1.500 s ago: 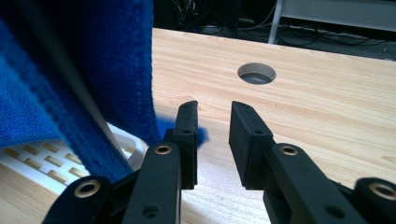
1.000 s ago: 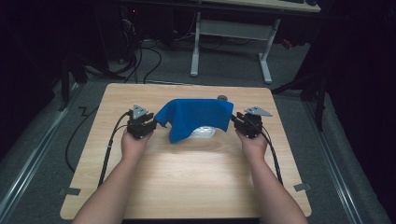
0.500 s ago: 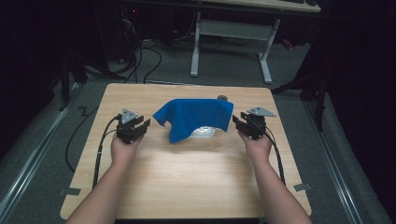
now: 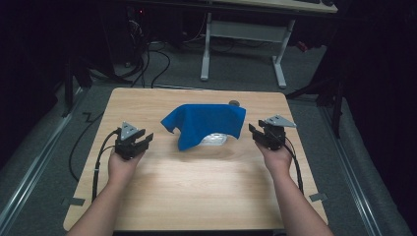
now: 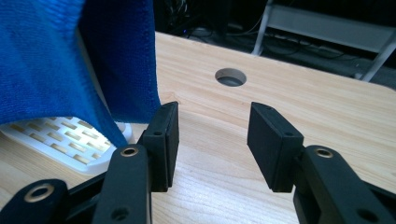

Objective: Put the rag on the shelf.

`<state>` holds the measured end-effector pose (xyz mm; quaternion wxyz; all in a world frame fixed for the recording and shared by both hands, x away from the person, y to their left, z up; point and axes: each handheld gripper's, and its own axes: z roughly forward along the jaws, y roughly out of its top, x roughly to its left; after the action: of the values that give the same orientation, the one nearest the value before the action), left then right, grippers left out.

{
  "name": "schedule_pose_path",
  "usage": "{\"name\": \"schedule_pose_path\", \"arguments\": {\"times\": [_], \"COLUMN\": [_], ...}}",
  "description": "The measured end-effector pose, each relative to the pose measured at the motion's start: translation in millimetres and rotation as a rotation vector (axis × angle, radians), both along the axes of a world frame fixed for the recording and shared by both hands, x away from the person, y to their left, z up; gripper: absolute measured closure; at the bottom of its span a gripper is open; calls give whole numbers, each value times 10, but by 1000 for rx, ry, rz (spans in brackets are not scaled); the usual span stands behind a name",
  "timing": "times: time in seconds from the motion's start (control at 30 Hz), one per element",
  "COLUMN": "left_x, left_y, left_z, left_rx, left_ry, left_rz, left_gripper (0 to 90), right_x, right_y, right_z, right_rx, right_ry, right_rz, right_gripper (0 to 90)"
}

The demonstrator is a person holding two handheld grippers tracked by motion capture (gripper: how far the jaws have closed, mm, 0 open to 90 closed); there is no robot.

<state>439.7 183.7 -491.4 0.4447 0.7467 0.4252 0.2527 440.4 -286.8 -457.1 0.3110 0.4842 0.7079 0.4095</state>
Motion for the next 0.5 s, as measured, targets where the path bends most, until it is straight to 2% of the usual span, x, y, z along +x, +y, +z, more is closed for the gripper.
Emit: {"name": "schedule_pose_path", "arguments": {"times": [0.13, 0.2, 0.23, 0.3, 0.4, 0.5], "left_x": [-132, -256, -298, -408, -652, -860], "left_y": [11, 8, 7, 14, 15, -37], "left_z": [2, -2, -1, 3, 11, 4], "left_rx": [-20, -23, -26, -49, -88, -83], "left_ry": [8, 7, 8, 9, 10, 8], "left_rz": [-9, -18, -21, -26, -21, -40], "left_gripper": [585, 574, 570, 559, 528, 496], "right_x": [-123, -191, -278, -381, -532, -763], "right_y": [2, 22, 26, 36, 64, 105], "right_z": [11, 20, 15, 8, -5, -32], "right_rx": [-28, -36, -23, -14, -26, -40], "right_ry": [29, 37, 14, 6, 43, 16], "right_rz": [26, 45, 64, 71, 102, 127], "right_gripper": [497, 482, 484, 481, 434, 424]}}
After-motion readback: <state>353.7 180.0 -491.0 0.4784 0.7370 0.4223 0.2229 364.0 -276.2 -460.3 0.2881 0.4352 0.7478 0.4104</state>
